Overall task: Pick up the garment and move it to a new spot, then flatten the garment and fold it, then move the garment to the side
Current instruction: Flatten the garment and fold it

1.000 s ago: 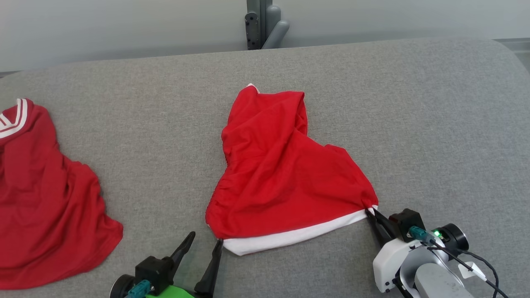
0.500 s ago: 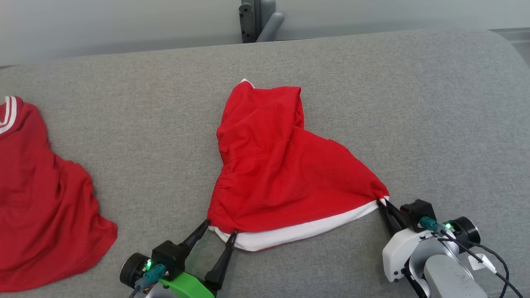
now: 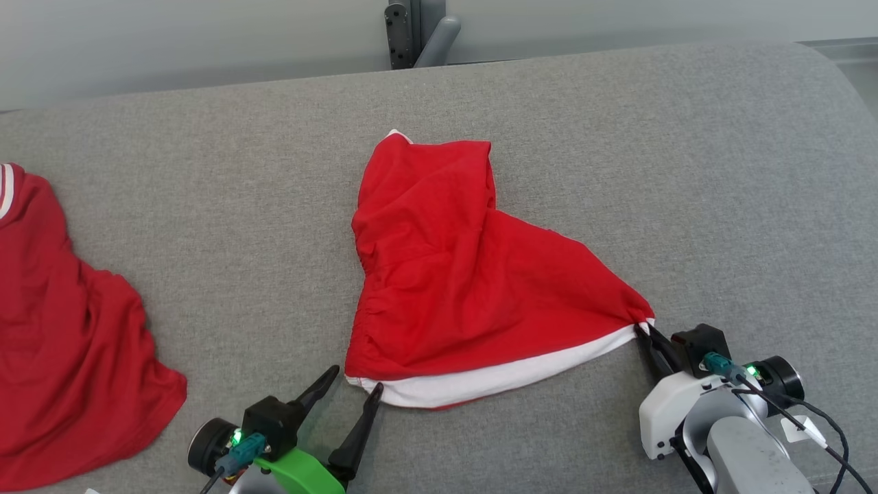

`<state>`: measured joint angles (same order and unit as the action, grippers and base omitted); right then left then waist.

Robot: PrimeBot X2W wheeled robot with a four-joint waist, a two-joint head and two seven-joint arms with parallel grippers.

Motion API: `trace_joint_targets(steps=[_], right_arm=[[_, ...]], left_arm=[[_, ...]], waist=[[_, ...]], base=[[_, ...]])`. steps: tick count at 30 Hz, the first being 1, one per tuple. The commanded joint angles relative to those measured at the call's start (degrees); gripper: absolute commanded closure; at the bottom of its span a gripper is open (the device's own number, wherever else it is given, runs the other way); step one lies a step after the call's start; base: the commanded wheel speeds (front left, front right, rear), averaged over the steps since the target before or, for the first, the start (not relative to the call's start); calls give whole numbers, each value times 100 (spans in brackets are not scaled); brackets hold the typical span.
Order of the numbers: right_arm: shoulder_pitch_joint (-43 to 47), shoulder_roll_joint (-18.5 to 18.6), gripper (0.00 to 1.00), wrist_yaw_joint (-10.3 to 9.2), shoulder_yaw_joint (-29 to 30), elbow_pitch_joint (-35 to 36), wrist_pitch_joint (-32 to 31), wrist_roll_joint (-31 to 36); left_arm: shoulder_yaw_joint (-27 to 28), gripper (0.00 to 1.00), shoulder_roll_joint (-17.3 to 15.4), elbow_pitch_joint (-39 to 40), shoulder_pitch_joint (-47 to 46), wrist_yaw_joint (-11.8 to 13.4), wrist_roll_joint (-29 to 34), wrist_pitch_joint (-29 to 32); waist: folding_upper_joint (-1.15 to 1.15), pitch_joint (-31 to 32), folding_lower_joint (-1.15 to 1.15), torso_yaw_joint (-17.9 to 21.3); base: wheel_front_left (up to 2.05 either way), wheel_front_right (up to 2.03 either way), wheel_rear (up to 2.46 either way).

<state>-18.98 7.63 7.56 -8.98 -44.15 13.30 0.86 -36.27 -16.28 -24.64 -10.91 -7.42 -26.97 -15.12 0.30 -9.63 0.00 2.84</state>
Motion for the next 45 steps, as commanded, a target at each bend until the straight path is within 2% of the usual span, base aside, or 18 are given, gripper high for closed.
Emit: trace_joint_targets(steps=[1,13,15,19,22,25,28,32,34,35,37,39,42,45], right_arm=[[65,5,100,-14,9,-105,-23,44],[-35,-88,100,-8,-139,-134,-19,22],[-45,-88,100,-8,-160,-144,-13,3],[-55,-80,100,-8,-176,-80,17,-44],[-107,-150,100,-7,-199,138,38,-344],[-296,-212,100,-10,-293,958,-98,-1431],[-568,63,100,-10,-353,2022,-468,-2191],[-1447,388,100,-7,-137,3235,-1265,-2736],[-2114,534,100,-8,9,3490,-1633,-2571],[-2114,534,100,-8,9,3490,-1633,-2571],[-2857,359,100,-7,142,3511,-1941,-2541],[-3635,85,100,-7,407,3297,-2030,-2444],[-4703,-284,100,-10,971,2629,-1757,-2200],[-5689,-435,100,-12,1432,1834,-1224,-1826]], left_arm=[[44,0,-24,-36,-112,-11,-25,-3],[-281,2,-2,-328,-390,-11,-339,-4],[-393,100,-10,-374,-440,-11,-442,-4],[-499,100,-53,-264,-450,-11,-645,-3],[-546,100,-174,-84,-476,-11,-801,-4],[-462,100,-584,778,-706,-3,-1045,-3],[-391,100,-1029,1660,-1204,-3,-1418,61],[-112,100,-1588,2591,-2351,-3,-2220,734],[32,100,-1855,2687,-3148,-1,-2408,1207],[32,100,-1855,2687,-3148,-1,-2408,1207],[126,100,-1904,2508,-3979,-2,-2587,1590],[220,100,-1812,2035,-4720,-2,-2576,1817],[294,100,-1483,1111,-5720,30,-2364,1791],[385,100,-1216,236,-6618,173,-1930,1348]], waist=[[-30,-5,0,2],[-30,-125,0,66],[-30,-132,0,74],[-30,-119,0,73],[-30,-109,0,102],[-30,-202,0,118],[-30,-407,0,60],[-30,-899,0,17],[-30,-1249,0,-4],[-30,-1249,0,-4],[-30,-1626,0,-37],[-30,-1920,0,-57],[-30,-2195,0,-35],[-30,-2422,0,15]], base=[[0,0,0],[0,0,0],[0,0,0],[0,0,0],[0,0,0],[0,0,0],[0,0,0],[0,0,0],[0,0,0],[0,0,0],[0,0,0],[0,0,0],[0,0,0],[0,0,0]])
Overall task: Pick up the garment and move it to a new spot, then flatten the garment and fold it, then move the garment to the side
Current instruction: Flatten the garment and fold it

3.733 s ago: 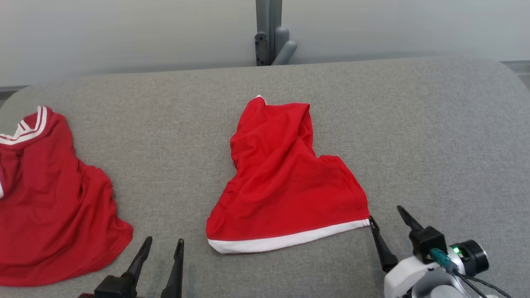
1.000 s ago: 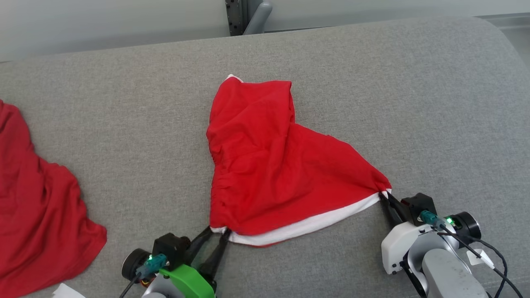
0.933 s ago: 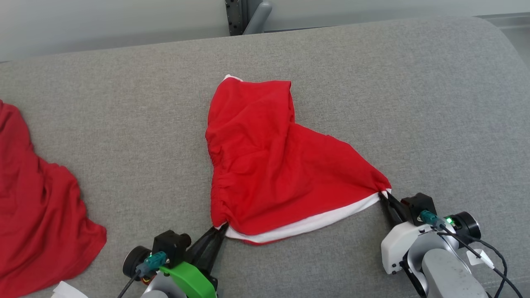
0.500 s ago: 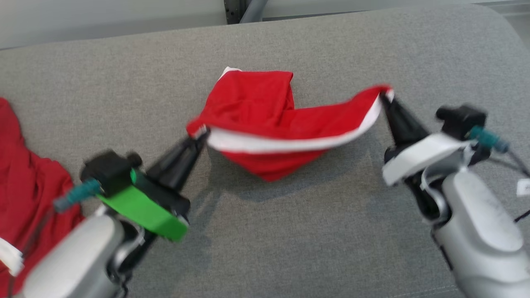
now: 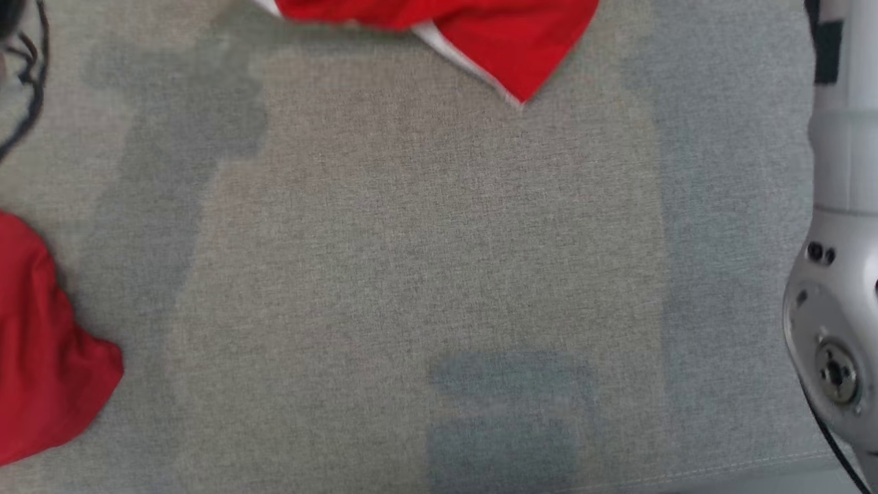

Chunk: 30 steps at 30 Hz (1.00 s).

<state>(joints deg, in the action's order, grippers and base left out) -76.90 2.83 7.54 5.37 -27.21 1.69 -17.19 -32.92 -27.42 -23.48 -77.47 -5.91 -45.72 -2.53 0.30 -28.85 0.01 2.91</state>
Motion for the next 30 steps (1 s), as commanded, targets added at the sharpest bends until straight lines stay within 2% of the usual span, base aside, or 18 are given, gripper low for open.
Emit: trace_joint_targets(steps=[1,3,6,9,11,17,18,19,21,23,30], right_arm=[[-185,26,100,-11,0,-101,153,-96],[-643,25,100,-11,-133,-515,682,-328],[-896,20,100,-10,-588,-923,1195,-507],[-463,24,100,-10,-1081,-1107,1334,-172],[-62,28,100,-9,-1200,-1052,1361,-16],[2074,40,100,-8,-1411,-365,1352,453],[2447,81,100,-8,-1488,-219,1354,402],[3198,160,100,-9,-1663,76,1357,140],[3934,294,100,-8,-1920,356,1355,-141],[4564,513,100,-10,-1994,599,1352,-338],[6418,944,100,-9,-1960,1202,1353,-831]], left_arm=[[92,100,13,-114,-207,83,70,-182],[149,100,172,-523,-601,126,338,-776],[119,100,283,-893,-958,18,676,-1174],[31,100,263,-1015,-593,-102,902,-1263],[83,100,218,-775,-207,-141,983,-1268],[475,100,241,260,2144,-160,1206,-1268],[460,100,282,408,2591,-161,1232,-1267],[477,100,390,644,3462,-162,1097,-1269],[447,100,440,829,4215,-163,1019,-1269],[442,100,474,983,4828,-162,971,-1268],[413,100,592,1268,6507,-163,730,-1268]], waist=[[-30,-564,-1,4],[-30,-674,-1,23],[-30,-816,-1,105],[-30,-778,-1,166],[-30,-753,-1,168],[-30,-563,-1,25],[-30,-454,-1,-6],[-30,-239,-1,-62],[-30,-5,-1,-124],[-30,210,-1,-182],[-30,1016,-1,-298]], base=[[0,0,0],[0,0,0],[0,0,0],[0,0,0],[0,0,0],[0,0,0],[0,0,0],[0,0,0],[0,0,0],[0,0,0],[0,0,0]])
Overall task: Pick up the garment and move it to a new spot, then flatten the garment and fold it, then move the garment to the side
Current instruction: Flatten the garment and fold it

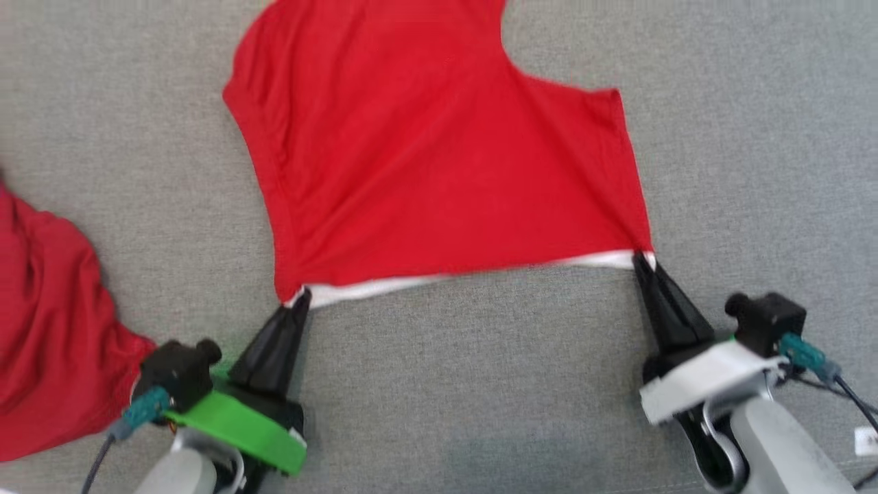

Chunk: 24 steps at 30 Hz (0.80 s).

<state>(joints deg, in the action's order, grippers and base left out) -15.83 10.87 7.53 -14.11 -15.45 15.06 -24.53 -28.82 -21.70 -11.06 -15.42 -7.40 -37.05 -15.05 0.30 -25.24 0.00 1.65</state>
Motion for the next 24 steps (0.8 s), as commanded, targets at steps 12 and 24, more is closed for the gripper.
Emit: trace_joint_targets(steps=[12,24], right_arm=[[2396,874,100,-15,332,1571,-395,-1261],[-950,478,100,-7,410,1133,-1652,-743]], left_arm=[[141,100,-9,1139,2253,1181,-788,672],[472,100,390,1360,-139,1470,-1144,1763]], waist=[[-30,1111,0,-381],[-30,27,0,-1173]], base=[[0,0,0],[0,0,0]])
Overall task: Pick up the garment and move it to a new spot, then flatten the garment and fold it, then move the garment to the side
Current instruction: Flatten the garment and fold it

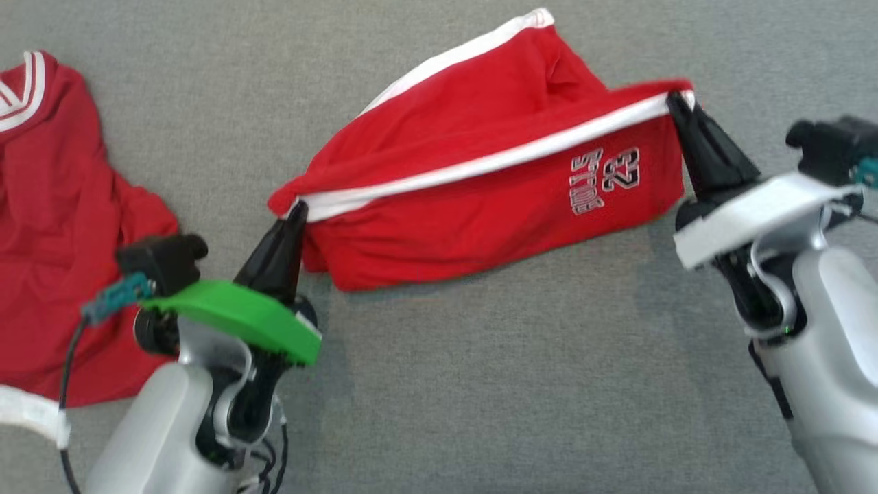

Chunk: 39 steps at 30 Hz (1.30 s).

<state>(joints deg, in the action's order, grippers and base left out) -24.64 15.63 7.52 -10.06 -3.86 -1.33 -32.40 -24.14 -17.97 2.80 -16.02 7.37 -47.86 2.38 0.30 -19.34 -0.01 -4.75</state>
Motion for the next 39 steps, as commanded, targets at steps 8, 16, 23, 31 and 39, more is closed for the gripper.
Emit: trace_joint_targets(steps=[8,16,23,31,39], right_arm=[[-2170,-79,100,-5,-125,-1976,-270,557],[-3263,-273,100,-5,-278,-3488,-72,944],[-3741,-376,100,-5,-234,-4168,66,1240],[-4051,-562,0,-5,-626,-4465,101,1445],[-3977,-64,0,-7,-1566,-3823,-764,1616]], left_arm=[[-126,100,674,-1756,-1905,-315,-276,439],[-290,100,988,-3296,-3064,-620,-136,416],[-309,100,1104,-3881,-3447,-818,-151,299],[-337,0,1016,-4241,-3582,-1000,8,-105],[-690,0,423,-3371,-3000,-943,807,-1012]], waist=[[-30,-996,1,-1120],[-30,-1107,1,-1169],[-30,-1215,1,-1076],[-30,-1248,1,-902],[-30,-1171,1,-654]], base=[[0,0,0],[0,0,0],[0,0,0],[0,0,0],[0,0,0]])
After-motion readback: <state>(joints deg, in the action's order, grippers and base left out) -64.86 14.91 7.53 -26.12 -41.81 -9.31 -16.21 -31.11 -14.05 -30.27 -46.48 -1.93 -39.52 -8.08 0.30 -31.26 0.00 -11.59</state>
